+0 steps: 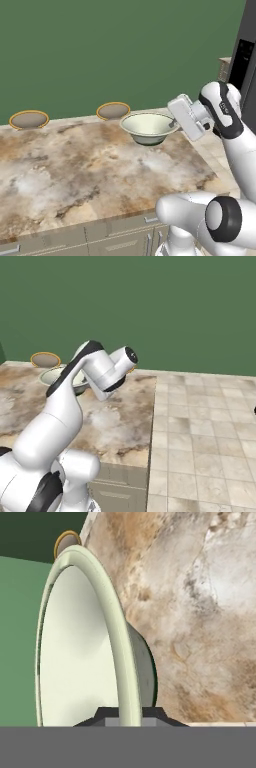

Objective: Pick the bowl and saucepan and place them in the sink. Then turn on the water.

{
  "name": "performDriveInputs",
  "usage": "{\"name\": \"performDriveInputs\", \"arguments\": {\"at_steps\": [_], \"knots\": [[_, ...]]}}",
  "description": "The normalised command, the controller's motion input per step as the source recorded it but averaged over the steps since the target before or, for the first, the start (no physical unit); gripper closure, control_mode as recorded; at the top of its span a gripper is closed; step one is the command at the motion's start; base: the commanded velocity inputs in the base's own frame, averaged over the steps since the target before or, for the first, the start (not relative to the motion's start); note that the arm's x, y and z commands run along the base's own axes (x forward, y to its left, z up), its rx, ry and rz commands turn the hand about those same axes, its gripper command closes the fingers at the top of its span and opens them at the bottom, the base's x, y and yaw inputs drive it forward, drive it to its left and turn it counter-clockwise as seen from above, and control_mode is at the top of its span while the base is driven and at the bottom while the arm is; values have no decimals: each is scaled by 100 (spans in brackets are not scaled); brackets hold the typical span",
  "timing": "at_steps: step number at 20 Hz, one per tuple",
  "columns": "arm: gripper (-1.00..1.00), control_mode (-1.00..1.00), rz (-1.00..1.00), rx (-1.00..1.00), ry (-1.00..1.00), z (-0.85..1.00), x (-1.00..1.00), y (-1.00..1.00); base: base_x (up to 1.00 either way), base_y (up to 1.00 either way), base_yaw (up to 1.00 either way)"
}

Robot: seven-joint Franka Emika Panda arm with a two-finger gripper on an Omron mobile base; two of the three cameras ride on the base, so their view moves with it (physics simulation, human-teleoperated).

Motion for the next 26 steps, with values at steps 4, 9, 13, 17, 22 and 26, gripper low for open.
{"name": "performDriveInputs", "arguments": {"at_steps": [4, 9, 13, 17, 22, 26], "knots": [[100, -100, 0, 4, 0, 0, -4, -1, 0, 0, 0], [100, -100, 0, 2, 0, 0, -5, 0, 0, 0, 0], [100, -100, 0, 0, -1, 0, -3, 0, 0, 0, 0], [100, -100, 0, 0, -4, 0, 0, 0, 0, 0, 0], [100, -100, 0, 0, -3, 0, 0, -1, 0, 0, 0], [100, 100, 0, 0, 0, 0, -1, 0, -5, 0, 0]]}}
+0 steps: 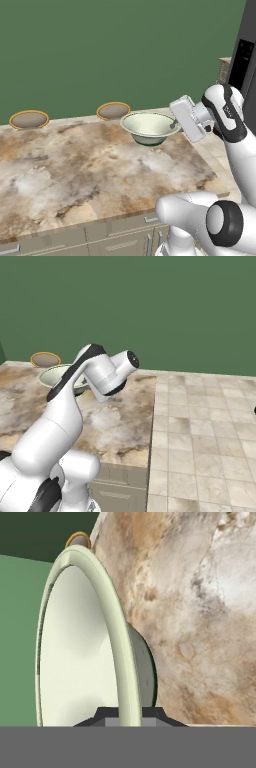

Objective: Pick the bowl and saucepan and place them in the sink. Then turn on the water.

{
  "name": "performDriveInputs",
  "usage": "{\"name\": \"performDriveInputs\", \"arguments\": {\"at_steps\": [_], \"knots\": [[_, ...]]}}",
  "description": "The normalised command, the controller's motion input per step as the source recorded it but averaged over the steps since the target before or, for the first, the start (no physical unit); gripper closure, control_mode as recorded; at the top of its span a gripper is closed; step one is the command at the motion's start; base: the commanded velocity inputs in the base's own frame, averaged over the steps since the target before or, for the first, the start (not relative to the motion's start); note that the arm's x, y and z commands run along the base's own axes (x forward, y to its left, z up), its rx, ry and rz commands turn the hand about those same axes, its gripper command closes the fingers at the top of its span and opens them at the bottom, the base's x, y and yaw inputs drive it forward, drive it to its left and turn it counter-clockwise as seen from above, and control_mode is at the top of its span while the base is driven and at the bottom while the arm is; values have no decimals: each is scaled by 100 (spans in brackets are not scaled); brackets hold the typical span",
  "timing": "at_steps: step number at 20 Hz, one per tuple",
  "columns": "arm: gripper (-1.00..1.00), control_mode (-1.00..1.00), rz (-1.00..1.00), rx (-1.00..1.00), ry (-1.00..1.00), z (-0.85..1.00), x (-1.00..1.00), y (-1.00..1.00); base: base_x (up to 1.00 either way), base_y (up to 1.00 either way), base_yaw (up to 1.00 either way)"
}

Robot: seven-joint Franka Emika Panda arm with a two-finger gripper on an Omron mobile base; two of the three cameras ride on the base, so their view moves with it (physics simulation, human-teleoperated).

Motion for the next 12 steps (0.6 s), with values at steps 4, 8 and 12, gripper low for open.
{"name": "performDriveInputs", "arguments": {"at_steps": [4, 8, 12], "knots": [[100, 100, 0, 0, 0, 0, 0, 0, -28, -12, 0], [100, 100, 0, 0, 0, 0, 0, 0, -65, -31, -5], [100, 100, 0, 0, 0, 0, 0, 0, -82, -44, -14]]}}
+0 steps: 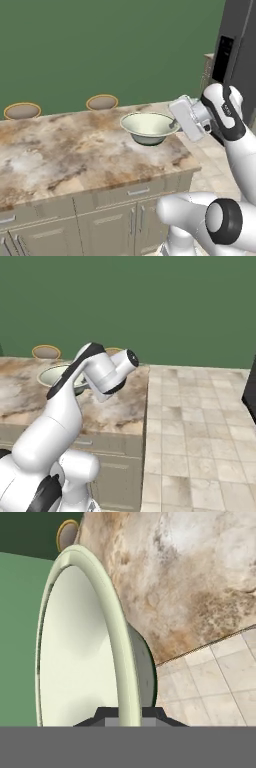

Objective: Pick the bowl and saucepan and place them in the sink. Then turn on the water.

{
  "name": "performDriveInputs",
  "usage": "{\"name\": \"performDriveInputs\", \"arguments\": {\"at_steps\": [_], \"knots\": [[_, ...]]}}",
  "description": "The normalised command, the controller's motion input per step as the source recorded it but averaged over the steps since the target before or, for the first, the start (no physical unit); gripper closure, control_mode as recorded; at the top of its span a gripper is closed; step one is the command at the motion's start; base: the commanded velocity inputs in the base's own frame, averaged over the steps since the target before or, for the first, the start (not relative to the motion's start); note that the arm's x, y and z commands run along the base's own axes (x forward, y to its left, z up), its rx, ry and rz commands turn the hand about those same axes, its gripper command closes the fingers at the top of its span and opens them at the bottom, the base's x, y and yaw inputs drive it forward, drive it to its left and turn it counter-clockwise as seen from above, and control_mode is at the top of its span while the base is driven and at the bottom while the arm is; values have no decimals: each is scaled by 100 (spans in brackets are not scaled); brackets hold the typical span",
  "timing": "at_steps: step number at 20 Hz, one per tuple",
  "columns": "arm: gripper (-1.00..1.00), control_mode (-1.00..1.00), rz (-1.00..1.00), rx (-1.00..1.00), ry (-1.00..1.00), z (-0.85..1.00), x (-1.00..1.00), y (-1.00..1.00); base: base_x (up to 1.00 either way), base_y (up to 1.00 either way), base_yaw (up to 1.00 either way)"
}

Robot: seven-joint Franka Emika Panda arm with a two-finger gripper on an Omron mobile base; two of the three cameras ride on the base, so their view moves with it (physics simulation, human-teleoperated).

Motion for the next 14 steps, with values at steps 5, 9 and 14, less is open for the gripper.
{"name": "performDriveInputs", "arguments": {"at_steps": [5, 9, 14], "knots": [[100, 100, 0, 0, 0, 0, 0, 0, -77, -48, -31], [100, 100, 0, 0, 0, 0, 0, 0, -58, -43, -44], [100, 100, 0, 0, 0, 0, 0, 0, -43, -37, -51]]}}
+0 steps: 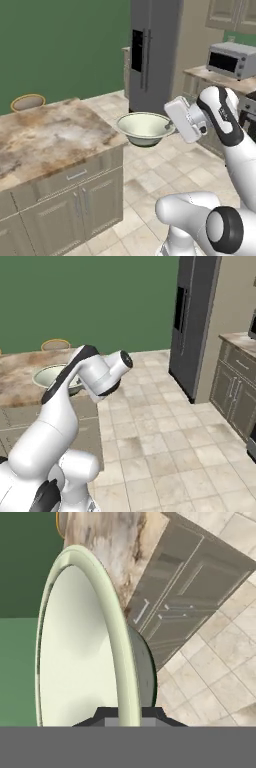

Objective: Pick the bowl and saucepan and place them in the sink. Then turn on the water.

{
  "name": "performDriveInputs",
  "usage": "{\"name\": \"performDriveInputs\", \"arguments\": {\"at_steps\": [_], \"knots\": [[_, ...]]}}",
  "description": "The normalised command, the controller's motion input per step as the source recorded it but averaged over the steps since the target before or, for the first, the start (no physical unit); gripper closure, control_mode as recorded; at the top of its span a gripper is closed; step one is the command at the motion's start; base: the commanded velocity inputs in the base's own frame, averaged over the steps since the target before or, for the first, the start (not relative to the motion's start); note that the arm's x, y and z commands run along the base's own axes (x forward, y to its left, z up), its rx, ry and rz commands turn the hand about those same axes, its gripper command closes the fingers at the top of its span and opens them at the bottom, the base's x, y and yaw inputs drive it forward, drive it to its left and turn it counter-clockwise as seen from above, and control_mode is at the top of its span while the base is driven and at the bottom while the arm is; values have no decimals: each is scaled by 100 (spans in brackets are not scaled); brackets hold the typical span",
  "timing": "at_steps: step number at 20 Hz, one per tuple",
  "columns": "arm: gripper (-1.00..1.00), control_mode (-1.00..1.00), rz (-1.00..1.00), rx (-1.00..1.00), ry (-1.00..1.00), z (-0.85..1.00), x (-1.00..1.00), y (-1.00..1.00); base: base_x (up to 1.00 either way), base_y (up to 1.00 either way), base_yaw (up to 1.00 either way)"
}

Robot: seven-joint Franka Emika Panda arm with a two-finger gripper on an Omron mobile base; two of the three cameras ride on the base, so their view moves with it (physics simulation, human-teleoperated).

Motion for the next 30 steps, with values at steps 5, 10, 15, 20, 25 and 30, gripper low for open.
{"name": "performDriveInputs", "arguments": {"at_steps": [5, 10, 15, 20, 25, 30], "knots": [[100, 100, 0, 0, 0, 0, 0, 0, -27, -31, -57], [100, 100, 0, 0, 0, 0, 0, 0, -20, -27, -58], [100, 100, 0, 0, 0, 0, 0, 0, -16, -24, -57], [100, 100, 0, 0, 0, 0, 0, 0, -16, -23, -56], [100, 100, 0, 0, 0, 0, 0, 0, -14, -23, -56], [100, 100, 0, 0, 0, 0, 0, 0, -11, -19, -57]]}}
